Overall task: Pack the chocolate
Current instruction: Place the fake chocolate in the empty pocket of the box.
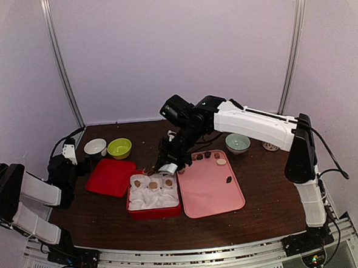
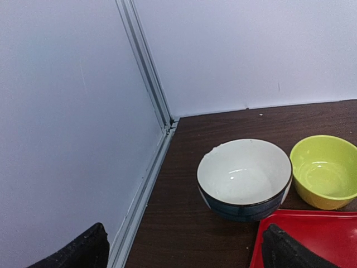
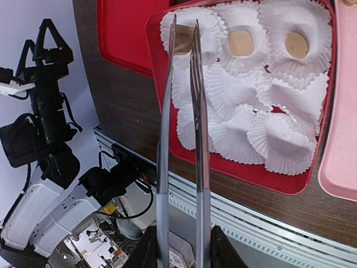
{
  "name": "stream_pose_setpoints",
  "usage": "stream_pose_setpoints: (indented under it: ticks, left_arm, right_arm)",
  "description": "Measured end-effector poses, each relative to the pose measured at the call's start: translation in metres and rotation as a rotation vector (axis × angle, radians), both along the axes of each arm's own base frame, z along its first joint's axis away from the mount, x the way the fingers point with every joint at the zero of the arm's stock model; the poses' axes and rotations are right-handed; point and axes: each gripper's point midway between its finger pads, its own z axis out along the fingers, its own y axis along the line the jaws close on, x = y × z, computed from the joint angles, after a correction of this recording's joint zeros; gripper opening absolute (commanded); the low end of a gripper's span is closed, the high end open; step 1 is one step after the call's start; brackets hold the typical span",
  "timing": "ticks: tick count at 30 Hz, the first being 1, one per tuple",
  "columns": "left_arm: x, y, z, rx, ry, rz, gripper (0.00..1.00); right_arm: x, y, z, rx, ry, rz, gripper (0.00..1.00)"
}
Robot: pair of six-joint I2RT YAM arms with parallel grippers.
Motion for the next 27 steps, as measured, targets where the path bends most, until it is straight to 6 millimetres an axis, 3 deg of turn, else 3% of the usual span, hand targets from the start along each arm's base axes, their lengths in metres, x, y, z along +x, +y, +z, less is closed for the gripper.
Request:
stream_pose_setpoints:
  ticks: [5, 10, 27]
  left_arm:
    - [0.000, 0.000, 0.000, 0.000, 0.000, 0.000, 0.98]
    - [0.000, 0.000, 0.000, 0.000, 0.000, 0.000, 0.98]
    - [0.000, 0.000, 0.000, 0.000, 0.000, 0.000, 0.98]
  right_arm:
    - [-0.017, 0.019, 0.012, 0.090, 0.010, 0.084, 0.21]
    - [-0.031, 0.027, 0.009, 0.111, 0.036, 0.139, 0.21]
    - [-0.043, 0.018, -0.005, 0.063, 0.047, 0.197, 0.24]
